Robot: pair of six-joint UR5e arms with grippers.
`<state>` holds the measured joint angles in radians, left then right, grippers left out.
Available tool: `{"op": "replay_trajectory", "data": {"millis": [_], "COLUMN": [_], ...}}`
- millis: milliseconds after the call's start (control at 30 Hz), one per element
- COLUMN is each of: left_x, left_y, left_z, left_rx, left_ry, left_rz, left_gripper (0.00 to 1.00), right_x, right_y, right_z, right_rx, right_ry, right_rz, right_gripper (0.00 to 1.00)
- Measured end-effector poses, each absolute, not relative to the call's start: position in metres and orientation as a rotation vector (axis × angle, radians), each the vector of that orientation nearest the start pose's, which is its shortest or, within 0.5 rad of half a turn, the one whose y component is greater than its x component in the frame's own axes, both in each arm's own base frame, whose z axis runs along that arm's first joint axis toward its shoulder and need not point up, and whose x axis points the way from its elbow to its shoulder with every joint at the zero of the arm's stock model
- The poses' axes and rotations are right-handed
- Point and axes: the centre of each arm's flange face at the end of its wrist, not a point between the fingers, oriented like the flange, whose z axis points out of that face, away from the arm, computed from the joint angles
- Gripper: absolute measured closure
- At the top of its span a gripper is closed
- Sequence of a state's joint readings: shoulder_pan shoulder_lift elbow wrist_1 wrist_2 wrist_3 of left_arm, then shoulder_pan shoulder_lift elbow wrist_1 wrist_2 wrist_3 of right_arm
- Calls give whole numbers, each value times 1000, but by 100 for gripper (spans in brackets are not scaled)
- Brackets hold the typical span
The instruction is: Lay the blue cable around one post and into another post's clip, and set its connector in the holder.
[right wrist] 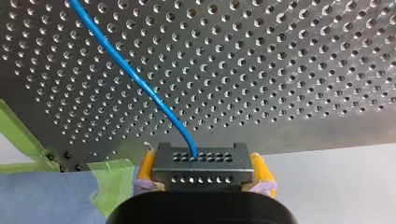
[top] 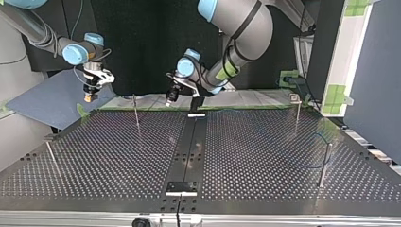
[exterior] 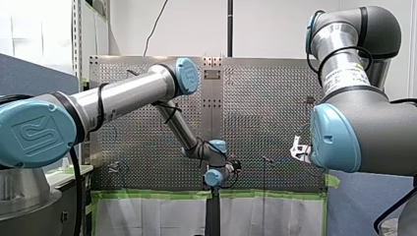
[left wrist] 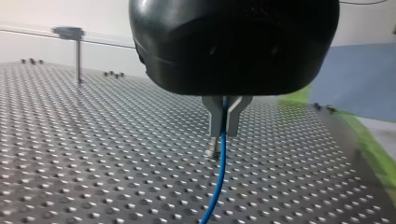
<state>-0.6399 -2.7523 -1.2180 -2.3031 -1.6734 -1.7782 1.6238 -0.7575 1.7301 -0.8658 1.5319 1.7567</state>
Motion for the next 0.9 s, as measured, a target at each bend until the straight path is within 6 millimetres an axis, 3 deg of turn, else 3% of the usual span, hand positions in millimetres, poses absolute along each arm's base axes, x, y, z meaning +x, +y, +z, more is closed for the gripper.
{"op": "replay_trajectory", "data": {"millis": [500, 900], "left_x": [544, 556], "left_y": [-555, -552], "left_z": [-63, -57], "left_rx": [261, 250], "left_ry": [1570, 1564], "left_rz": [-580, -576], "left_gripper": [99, 99], "right_x": [169, 169], "right_y": [-614, -618], "right_z": [19, -10], "right_rx": [1258, 1318], "right_ry": [-1392, -1440], "right_rz": [1353, 1302], "right_gripper": [100, 100]}}
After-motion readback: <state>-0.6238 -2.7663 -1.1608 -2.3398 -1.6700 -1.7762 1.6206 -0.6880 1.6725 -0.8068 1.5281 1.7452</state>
